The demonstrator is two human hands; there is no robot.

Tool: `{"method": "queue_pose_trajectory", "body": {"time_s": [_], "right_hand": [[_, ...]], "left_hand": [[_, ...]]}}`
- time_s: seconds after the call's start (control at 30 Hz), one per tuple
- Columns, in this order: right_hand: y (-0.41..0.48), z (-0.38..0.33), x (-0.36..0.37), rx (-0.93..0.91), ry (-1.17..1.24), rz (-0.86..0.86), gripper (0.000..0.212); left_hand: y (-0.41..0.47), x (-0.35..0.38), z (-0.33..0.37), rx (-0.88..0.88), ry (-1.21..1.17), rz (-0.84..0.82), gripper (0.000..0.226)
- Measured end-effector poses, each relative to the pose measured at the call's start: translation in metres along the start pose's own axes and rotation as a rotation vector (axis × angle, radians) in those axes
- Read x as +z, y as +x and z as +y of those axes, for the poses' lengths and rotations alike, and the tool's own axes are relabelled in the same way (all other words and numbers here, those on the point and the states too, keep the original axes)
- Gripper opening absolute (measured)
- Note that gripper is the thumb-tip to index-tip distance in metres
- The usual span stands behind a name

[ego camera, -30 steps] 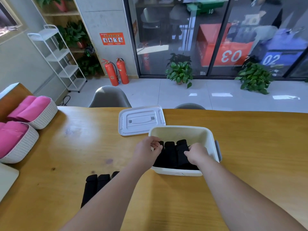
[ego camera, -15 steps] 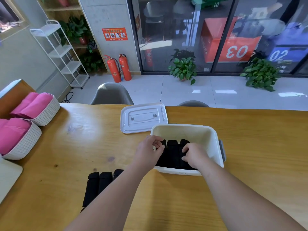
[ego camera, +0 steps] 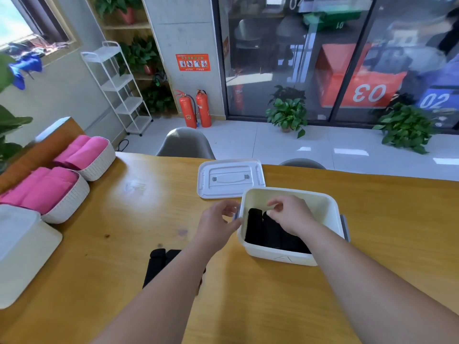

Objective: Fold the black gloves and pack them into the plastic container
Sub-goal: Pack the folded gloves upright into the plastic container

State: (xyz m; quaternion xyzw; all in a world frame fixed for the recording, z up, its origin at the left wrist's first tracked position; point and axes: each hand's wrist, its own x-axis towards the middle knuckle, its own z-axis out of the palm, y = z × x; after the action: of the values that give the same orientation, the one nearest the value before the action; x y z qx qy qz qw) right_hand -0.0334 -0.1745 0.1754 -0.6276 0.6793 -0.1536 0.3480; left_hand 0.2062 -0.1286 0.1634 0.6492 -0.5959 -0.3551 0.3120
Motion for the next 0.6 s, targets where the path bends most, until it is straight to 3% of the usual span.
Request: {"method": "queue_pose_trajectory", "body": {"time_s": [0.2,0.37,0.6], "right_hand": [[-0.018,-0.066,0.028,-0.162,0.054,-0.061,0.019],[-0.028,-0.100,0.077,-0.226,0.043,-0.202,0.029],[-0.039,-0.110,0.153,-0.172,-0.230,-0.349,0.051]], "left_hand": [[-0.026,-0.038,-0.038,-0.087,0.047,0.047,0.037],[-0.057,-0.069,-0.086,-0.186,0.134,0.078,0.043],[-0.097,-0.092,-0.143,-0.308,0.246,0.058,0.056]]}}
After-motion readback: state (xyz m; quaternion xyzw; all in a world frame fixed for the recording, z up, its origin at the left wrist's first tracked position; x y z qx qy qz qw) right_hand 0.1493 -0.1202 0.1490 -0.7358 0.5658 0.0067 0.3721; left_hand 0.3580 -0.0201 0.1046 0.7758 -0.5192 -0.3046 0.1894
